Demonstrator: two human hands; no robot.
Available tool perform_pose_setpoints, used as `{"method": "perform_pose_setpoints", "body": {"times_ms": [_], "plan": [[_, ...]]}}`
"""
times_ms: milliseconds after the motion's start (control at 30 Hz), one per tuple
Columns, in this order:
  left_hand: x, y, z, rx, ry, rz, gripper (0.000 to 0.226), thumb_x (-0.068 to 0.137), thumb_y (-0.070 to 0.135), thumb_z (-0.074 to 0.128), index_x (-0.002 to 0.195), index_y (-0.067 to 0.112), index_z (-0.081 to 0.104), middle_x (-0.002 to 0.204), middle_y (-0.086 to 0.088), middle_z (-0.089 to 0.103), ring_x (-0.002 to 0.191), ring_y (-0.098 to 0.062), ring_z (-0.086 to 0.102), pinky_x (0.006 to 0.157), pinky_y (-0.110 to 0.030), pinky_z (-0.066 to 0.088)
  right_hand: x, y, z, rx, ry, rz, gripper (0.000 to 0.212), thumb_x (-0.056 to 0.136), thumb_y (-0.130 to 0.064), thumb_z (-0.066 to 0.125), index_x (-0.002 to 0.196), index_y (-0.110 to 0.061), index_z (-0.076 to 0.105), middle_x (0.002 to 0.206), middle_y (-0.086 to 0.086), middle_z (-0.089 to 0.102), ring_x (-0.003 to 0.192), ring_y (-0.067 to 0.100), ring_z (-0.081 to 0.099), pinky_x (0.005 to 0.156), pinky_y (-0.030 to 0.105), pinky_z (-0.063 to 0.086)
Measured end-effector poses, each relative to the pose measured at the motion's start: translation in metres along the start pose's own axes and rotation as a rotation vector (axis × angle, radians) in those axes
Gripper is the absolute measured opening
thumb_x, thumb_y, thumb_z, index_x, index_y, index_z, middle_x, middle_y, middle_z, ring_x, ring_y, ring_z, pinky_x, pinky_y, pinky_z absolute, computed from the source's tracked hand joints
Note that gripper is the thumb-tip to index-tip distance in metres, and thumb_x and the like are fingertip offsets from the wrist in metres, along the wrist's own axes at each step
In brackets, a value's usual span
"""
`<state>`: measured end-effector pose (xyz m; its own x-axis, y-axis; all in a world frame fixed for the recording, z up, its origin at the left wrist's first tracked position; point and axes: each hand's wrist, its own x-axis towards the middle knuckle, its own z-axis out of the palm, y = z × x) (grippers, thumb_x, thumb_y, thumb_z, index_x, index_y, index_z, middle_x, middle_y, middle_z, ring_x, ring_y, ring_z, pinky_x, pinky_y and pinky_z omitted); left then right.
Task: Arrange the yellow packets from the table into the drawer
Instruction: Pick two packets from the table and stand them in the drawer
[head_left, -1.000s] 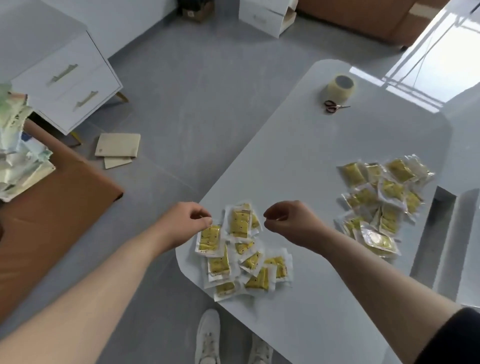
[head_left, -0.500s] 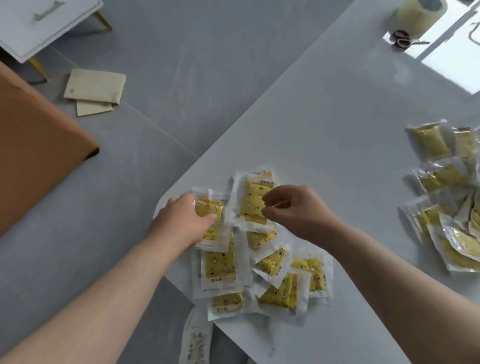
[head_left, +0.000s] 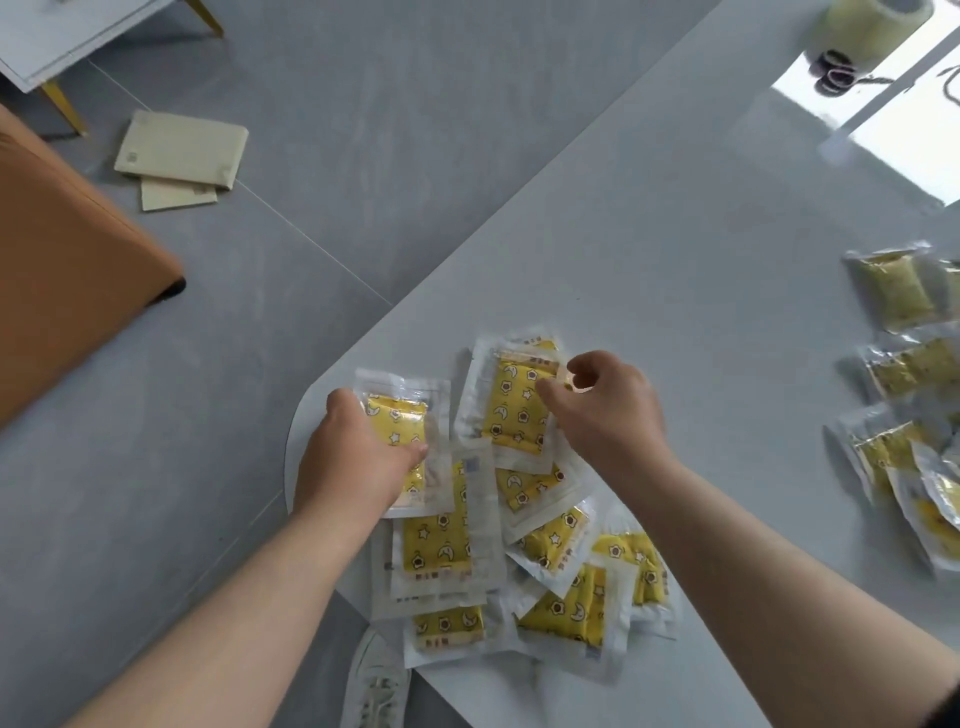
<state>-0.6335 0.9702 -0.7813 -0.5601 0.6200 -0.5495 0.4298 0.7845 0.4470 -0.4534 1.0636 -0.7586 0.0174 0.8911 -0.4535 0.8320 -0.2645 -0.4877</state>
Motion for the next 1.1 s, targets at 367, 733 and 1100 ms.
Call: {"method": "perform_pose_setpoints", "body": {"times_ms": [367,733,1100], "plan": [[-0.054,-0.032,0.011,-0.242,-0.082,-0.159,0.040,0.070,0.029,0.083,0.093,0.018,0.053,0.088,0.000,0.065,0.075,-0.019,0.063,0.065,-0.038,0.055,0.003,-0.018,0.015,-0.238,-0.073,0.156,0.074,0.074,-0.062,0.070,0.123,-0.012,0.045,0.125,0.009,0.051,0.120,0.028,0.045,0.100,0.039,0.039],[-0.064,-0.016,0.018,-0.227,-0.055,-0.245,0.052,0.068,0.036,0.082,0.098,0.019,0.044,0.095,0.000,0.058,0.073,-0.014,0.054,0.052,-0.028,0.039,0.005,-0.013,0.013,-0.109,-0.091,0.145,0.064,0.075,-0.050,0.075,0.120,-0.014,0.049,0.123,0.008,0.049,0.116,0.027,0.046,0.094,0.037,0.041],[-0.060,-0.013,0.016,-0.484,-0.171,-0.292,0.024,0.068,0.010,0.085,0.081,0.015,0.065,0.078,-0.002,0.072,0.071,-0.020,0.068,0.065,-0.031,0.054,0.007,0.002,0.005,0.088,-0.003,0.085,0.060,0.078,-0.035,0.077,0.124,-0.033,0.039,0.109,-0.005,0.050,0.110,0.028,0.056,0.092,0.048,0.051]]}}
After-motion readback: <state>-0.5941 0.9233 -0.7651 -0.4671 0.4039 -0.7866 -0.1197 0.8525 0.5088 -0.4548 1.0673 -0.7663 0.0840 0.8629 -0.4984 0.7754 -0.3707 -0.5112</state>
